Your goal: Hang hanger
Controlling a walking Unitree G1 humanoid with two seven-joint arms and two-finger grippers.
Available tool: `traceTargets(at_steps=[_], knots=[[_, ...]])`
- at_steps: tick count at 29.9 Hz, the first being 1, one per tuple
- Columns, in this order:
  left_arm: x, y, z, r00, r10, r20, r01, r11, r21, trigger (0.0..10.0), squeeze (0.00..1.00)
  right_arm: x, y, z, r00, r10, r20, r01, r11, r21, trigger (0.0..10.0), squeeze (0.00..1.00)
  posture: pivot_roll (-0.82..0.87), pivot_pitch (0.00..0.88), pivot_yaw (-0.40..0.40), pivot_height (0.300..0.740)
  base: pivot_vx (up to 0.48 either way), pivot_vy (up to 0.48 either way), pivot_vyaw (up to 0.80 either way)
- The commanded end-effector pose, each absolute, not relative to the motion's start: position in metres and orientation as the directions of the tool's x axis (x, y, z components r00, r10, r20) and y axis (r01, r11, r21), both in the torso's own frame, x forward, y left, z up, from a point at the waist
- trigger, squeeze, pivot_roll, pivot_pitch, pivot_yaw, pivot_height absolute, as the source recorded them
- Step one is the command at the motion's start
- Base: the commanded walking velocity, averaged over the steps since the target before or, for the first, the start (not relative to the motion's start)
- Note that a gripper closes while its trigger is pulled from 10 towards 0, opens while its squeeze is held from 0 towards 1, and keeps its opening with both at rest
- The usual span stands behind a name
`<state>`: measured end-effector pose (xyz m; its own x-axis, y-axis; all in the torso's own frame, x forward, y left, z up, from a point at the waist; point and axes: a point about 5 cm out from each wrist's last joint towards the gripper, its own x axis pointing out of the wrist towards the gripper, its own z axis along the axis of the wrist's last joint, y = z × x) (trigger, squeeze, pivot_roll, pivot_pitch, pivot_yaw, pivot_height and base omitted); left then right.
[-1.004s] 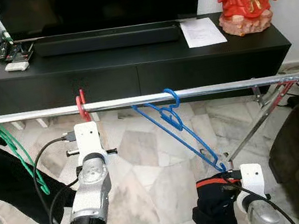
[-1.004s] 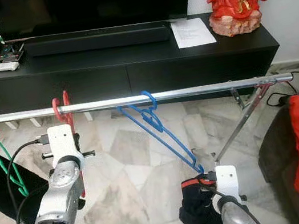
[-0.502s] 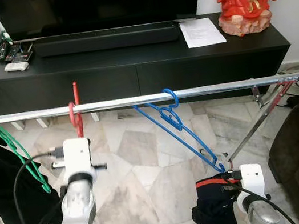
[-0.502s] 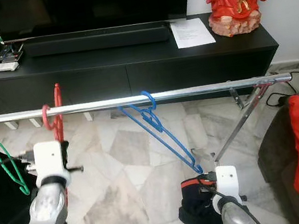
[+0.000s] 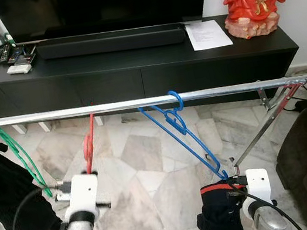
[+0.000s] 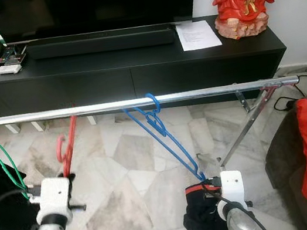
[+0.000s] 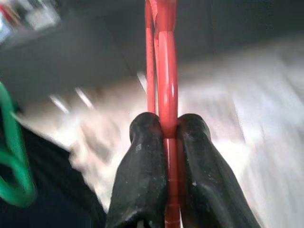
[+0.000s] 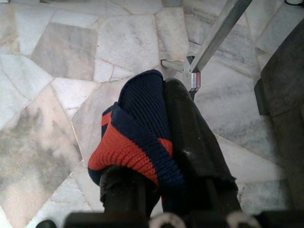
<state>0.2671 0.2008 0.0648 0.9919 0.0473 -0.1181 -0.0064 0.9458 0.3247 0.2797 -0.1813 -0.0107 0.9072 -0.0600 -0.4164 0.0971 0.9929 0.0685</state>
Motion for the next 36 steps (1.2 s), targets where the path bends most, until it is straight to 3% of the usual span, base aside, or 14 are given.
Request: traceTargets(at_steps=[1, 10, 15, 25, 36], knots=[[0.257, 0.201, 0.040, 0.974, 0.023, -0.227, 0.052, 0.947, 0.316, 10.0, 0.00, 0.278, -0.183, -0.013, 0.903, -0.062, -0.426, 0.098, 0.993, 0.064, 10.0, 0.00, 0.03, 0.144, -0.024, 0.740, 0.000, 0.000, 0.00], [0.235, 0.214, -0.013, 0.889, 0.088, -0.450, 0.036, 0.965, 0.259, 10.0, 0.00, 0.278, -0.185, -0.012, 0.903, -0.071, -0.423, 0.107, 0.992, 0.061, 10.0, 0.00, 0.03, 0.161, -0.030, 0.740, 0.000, 0.000, 0.00], [0.199, 0.235, -0.055, 0.720, 0.219, -0.658, -0.097, 0.971, 0.218, 10.0, 0.00, 0.278, -0.185, -0.012, 0.904, -0.074, -0.421, 0.110, 0.992, 0.063, 10.0, 0.00, 0.02, 0.168, -0.028, 0.740, 0.000, 0.000, 0.00], [0.162, 0.247, -0.076, 0.592, 0.303, -0.747, -0.181, 0.953, 0.244, 10.0, 0.00, 0.278, -0.186, -0.012, 0.904, -0.074, -0.420, 0.110, 0.992, 0.062, 10.0, 0.00, 0.02, 0.175, -0.029, 0.740, 0.000, 0.320, 0.00], [0.158, 0.244, -0.080, 0.574, 0.305, -0.760, -0.184, 0.952, 0.243, 10.0, 0.00, 0.278, -0.185, -0.011, 0.905, -0.070, -0.419, 0.107, 0.992, 0.066, 10.0, 0.00, 0.03, 0.175, -0.028, 0.740, 0.000, 0.479, 0.00]])
